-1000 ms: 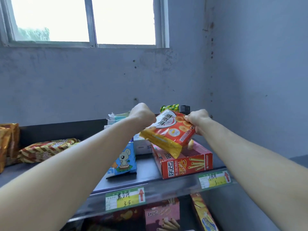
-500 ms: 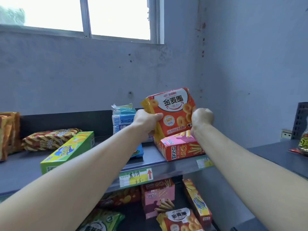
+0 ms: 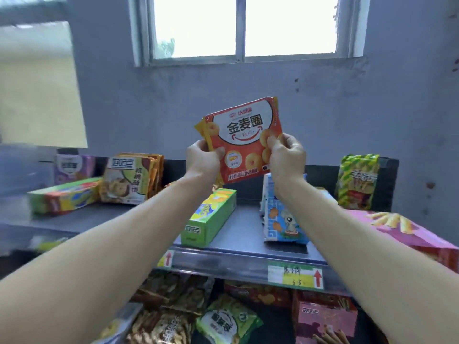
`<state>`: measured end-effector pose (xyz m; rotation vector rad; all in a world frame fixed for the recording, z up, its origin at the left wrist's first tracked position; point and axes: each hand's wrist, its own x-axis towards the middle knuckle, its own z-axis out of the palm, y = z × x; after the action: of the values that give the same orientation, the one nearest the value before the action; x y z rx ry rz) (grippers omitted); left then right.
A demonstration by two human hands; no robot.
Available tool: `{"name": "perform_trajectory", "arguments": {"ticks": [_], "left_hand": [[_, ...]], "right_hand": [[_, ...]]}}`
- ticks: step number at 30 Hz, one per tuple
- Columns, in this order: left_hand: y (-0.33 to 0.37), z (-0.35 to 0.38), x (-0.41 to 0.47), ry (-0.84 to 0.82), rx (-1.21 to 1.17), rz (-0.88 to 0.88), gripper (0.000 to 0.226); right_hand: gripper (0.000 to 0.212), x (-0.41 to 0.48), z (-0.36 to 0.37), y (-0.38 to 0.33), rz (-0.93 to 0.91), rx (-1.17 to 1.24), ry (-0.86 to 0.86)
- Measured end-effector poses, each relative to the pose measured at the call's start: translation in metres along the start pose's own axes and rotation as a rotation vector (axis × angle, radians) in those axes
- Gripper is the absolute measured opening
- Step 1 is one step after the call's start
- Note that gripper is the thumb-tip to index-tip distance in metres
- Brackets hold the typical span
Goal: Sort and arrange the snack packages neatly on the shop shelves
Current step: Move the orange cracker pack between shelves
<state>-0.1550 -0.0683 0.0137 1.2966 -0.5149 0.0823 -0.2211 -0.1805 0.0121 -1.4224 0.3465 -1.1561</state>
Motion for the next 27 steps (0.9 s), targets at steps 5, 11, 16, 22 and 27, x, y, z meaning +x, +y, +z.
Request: {"name": "perform_trajectory", "arguments": {"ticks": [5, 11, 16, 22, 27], "left_hand": [[-0.013, -0.08, 0.016, 0.229, 0.122, -0.026, 0.015], [-0.013, -0.156, 0.029, 0.348, 0.201, 0.009, 0.013], [-0.008, -0.224, 0.046, 0.375, 0.215, 0.053, 0.013], [-0.005, -0.339, 0.078, 0.399, 0.238, 0.072, 0.014], [-0.004, -0.425, 0.11, 0.412, 0.223, 0.06, 0.012]], "right_hand": [[0.03, -0.024, 0.076, 0.026, 0.072, -0.002, -0.242], [0.019, -0.047, 0.141, 0.037, 0.085, -0.004, -0.426], [0.019, -0.07, 0.21, 0.044, 0.1, 0.0, -0.484], [0.021, -0.122, 0.32, 0.055, 0.145, 0.02, -0.497], [0.023, -0.154, 0.408, 0.056, 0.172, 0.006, -0.504]]}}
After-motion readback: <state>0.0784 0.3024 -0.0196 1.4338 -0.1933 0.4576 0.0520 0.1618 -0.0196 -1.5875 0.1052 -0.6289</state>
